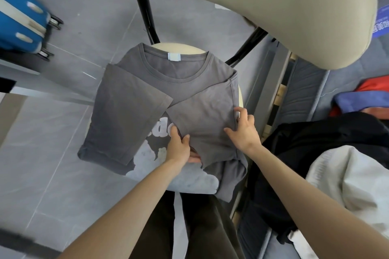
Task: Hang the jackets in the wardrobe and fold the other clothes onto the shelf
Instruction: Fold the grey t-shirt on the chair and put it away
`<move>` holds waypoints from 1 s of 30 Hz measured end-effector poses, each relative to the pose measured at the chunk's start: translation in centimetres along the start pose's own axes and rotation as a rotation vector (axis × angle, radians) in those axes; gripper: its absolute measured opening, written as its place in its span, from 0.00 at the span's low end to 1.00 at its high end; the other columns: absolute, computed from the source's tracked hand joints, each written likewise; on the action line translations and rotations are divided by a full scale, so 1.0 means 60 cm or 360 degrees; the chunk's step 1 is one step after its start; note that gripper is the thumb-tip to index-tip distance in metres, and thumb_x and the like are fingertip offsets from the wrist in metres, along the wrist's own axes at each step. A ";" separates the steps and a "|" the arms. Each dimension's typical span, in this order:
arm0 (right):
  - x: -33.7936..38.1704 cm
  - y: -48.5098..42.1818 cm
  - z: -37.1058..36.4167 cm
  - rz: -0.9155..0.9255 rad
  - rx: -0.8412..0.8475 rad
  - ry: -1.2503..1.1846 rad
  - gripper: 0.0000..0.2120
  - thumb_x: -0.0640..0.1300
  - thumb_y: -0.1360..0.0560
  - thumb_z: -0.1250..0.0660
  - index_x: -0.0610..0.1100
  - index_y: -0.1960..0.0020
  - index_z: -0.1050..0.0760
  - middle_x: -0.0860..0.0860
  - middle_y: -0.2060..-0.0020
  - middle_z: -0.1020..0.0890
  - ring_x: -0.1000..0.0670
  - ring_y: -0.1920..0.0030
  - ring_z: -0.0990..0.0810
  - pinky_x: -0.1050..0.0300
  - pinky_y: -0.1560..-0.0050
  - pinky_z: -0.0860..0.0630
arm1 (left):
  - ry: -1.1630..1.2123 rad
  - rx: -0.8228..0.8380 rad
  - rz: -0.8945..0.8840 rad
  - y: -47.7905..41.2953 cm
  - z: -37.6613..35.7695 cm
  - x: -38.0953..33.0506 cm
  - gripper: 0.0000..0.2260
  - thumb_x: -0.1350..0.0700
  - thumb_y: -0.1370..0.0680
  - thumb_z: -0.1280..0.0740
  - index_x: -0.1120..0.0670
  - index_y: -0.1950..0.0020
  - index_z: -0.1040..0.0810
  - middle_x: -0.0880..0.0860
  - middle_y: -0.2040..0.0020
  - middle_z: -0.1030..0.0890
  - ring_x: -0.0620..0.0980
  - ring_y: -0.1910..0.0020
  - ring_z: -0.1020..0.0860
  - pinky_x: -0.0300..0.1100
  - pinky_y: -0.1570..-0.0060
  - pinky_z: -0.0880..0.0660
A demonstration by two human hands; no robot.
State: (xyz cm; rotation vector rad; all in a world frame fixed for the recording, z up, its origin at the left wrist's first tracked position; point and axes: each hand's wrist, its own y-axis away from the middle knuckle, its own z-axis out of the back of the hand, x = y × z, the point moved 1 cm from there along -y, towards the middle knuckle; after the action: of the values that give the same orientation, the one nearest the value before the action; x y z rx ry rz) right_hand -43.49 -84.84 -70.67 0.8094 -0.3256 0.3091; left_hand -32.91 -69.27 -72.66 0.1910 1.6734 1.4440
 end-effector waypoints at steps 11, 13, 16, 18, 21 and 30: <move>-0.020 0.009 -0.002 0.0017 -0.0058 0.0115 0.24 0.43 0.23 0.35 0.48 0.30 0.39 0.43 0.33 0.35 0.40 0.41 0.26 0.48 0.50 0.24 | -0.0513 -0.0069 0.0027 0.008 0.012 0.015 0.20 0.64 0.31 0.24 0.52 0.51 0.33 0.57 0.50 0.20 0.54 0.62 0.16 0.49 0.63 0.18; -0.010 0.010 0.002 0.0062 -0.0144 0.0223 0.24 0.43 0.23 0.35 0.48 0.30 0.38 0.44 0.33 0.35 0.40 0.37 0.30 0.50 0.51 0.27 | -0.0735 -0.0229 -0.0022 0.009 0.028 0.004 0.17 0.60 0.29 0.25 0.54 0.53 0.34 0.55 0.54 0.21 0.55 0.65 0.17 0.49 0.66 0.19; 0.023 0.007 0.008 0.0296 -0.0166 0.0302 0.23 0.42 0.24 0.34 0.49 0.31 0.35 0.46 0.33 0.36 0.42 0.36 0.33 0.52 0.52 0.29 | -0.1064 -0.0286 -0.0220 0.013 0.061 -0.018 0.16 0.53 0.29 0.28 0.52 0.52 0.35 0.50 0.59 0.24 0.50 0.61 0.23 0.45 0.65 0.27; 0.052 0.000 0.008 0.0483 -0.0093 0.0350 0.22 0.42 0.24 0.34 0.51 0.31 0.34 0.49 0.31 0.37 0.44 0.34 0.33 0.52 0.52 0.27 | -0.1096 -0.0283 -0.0423 0.012 0.079 -0.039 0.12 0.55 0.27 0.31 0.51 0.52 0.35 0.49 0.59 0.24 0.49 0.61 0.24 0.42 0.67 0.33; 0.095 -0.017 0.000 0.0663 0.0052 0.0400 0.22 0.43 0.22 0.35 0.51 0.29 0.35 0.50 0.27 0.39 0.44 0.34 0.31 0.49 0.47 0.23 | -0.1215 -0.0328 -0.0764 -0.005 0.108 -0.082 0.10 0.59 0.22 0.37 0.54 0.42 0.30 0.52 0.44 0.27 0.55 0.52 0.23 0.47 0.59 0.28; 0.185 -0.077 -0.037 0.0638 0.0255 0.0832 0.15 0.44 0.19 0.40 0.47 0.33 0.33 0.45 0.38 0.33 0.40 0.48 0.24 0.46 0.51 0.24 | -0.2043 0.0043 -0.1000 -0.099 0.170 -0.181 0.16 0.57 0.18 0.40 0.52 0.29 0.33 0.51 0.32 0.36 0.54 0.44 0.25 0.52 0.51 0.24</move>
State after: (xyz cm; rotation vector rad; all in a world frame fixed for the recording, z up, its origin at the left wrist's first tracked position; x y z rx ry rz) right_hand -31.29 -84.60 -70.71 0.7852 0.0347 0.9119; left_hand -17.00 -70.55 -71.40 0.4388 0.5739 0.5339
